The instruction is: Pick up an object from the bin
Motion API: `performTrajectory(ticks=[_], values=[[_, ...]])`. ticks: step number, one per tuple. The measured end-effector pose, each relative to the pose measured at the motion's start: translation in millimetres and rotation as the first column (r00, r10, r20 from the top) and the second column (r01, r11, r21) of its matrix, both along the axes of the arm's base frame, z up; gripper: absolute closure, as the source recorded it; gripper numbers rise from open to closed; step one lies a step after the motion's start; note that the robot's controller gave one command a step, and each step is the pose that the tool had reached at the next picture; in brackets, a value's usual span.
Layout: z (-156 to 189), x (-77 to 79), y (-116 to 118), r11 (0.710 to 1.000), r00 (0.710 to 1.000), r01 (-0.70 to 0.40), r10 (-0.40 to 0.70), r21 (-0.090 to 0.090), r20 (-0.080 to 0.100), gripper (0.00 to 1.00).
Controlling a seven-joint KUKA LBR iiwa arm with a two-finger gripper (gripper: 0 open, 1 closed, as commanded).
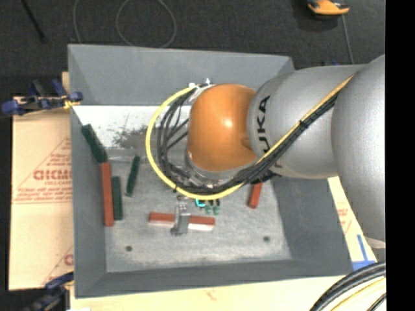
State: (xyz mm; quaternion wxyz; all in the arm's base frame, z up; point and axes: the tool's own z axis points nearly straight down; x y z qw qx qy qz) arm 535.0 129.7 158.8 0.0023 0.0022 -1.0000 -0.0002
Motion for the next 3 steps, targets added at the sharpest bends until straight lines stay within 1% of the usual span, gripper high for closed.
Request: performTrajectory(ticks=[1, 2, 3], values=[[-92.8, -1.8, -48.1, 0.998, 0.998, 0.068, -0.068, -0.002, 0.001, 0.00], [-87.8, 0.6, -45.7, 0.998, 0.998, 0.068, -0.068, 0.001, 0.009, 1.00], [-88.3, 0.1, -45.8, 0.998, 0.998, 0.069, -0.069, 0.001, 0.008, 0.00]])
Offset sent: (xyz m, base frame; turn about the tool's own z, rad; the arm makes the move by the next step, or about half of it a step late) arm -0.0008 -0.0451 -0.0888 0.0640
